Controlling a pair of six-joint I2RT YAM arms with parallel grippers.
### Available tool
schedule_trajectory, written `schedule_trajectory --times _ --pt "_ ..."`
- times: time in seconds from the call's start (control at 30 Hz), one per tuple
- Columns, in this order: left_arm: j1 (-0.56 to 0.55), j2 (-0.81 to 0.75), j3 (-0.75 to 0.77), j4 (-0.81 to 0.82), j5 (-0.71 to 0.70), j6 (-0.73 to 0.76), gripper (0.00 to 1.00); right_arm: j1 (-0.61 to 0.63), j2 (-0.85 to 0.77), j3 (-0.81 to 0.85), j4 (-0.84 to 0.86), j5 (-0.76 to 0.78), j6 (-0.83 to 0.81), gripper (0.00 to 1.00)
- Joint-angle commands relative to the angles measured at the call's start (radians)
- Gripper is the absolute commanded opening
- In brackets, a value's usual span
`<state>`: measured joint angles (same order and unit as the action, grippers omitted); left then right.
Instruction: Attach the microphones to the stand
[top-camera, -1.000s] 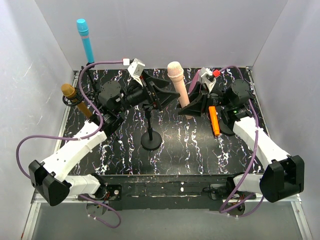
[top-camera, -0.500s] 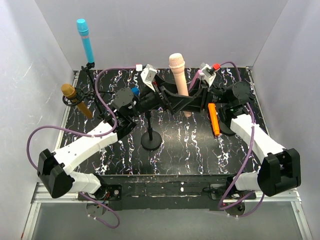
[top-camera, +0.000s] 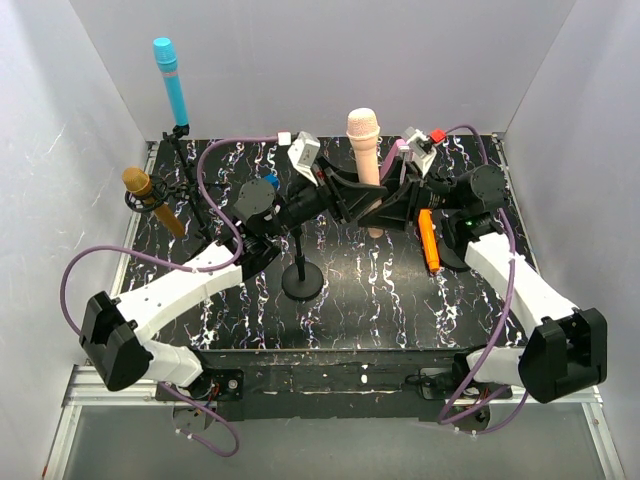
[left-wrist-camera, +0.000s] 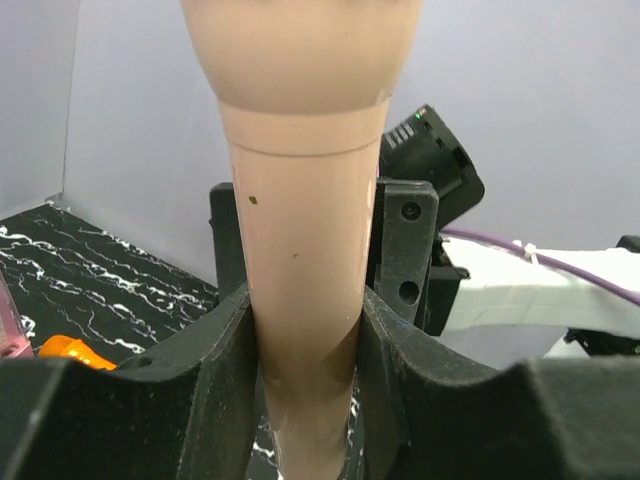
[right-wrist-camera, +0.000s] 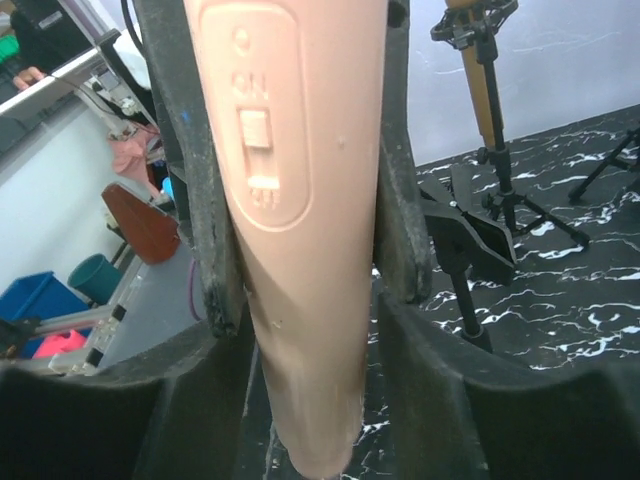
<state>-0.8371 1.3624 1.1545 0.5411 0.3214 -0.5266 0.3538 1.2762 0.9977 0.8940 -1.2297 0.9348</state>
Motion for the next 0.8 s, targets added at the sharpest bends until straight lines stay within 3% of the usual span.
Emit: schedule_trajectory --times 0.0,0.07,0.17,0.23,0.3,0.37,0.43,0.67,0.77 --pt "-0.016 -0.08 0.054 -0.154 0.011 0.118 0.0 0.005 -0.07 -0.014 -0.212 -0.063 -0.207 0.66" --pt "-0.014 -0.097 0.102 -0.287 0.015 0.183 0.0 -0.004 -0.092 0.004 -0.407 -0.111 -0.359 0.8" --pt "-0.011 -0.102 0.178 -0.484 0.028 0.256 0.0 -0.032 -0.118 0.106 -0.834 -0.146 -0.723 0.84" --pt "-0.01 -0.1 0.215 -0.588 0.036 0.284 0.0 -0.044 -0.124 0.206 -1.236 -0.134 -1.001 0.85" --pt "-0.008 -0.094 0.249 -0.674 0.042 0.307 0.0 -0.056 -0.124 0.303 -1.439 -0.107 -1.175 0.86" --pt "-0.008 -0.085 0.287 -0.734 0.048 0.324 0.0 -0.094 -0.123 0.376 -1.503 -0.132 -1.194 0.86" --pt "-0.008 -0.079 0.29 -0.727 0.067 0.317 0.0 -0.122 -0.127 0.394 -1.416 -0.158 -1.048 0.86" --pt "-0.008 -0.008 0.278 -0.612 0.159 0.203 0.0 -0.138 -0.081 0.291 -0.549 -0.125 -0.18 0.83" --pt "-0.013 0.01 0.264 -0.547 0.177 0.162 0.0 -0.134 -0.04 0.272 -0.278 -0.071 0.062 0.82"
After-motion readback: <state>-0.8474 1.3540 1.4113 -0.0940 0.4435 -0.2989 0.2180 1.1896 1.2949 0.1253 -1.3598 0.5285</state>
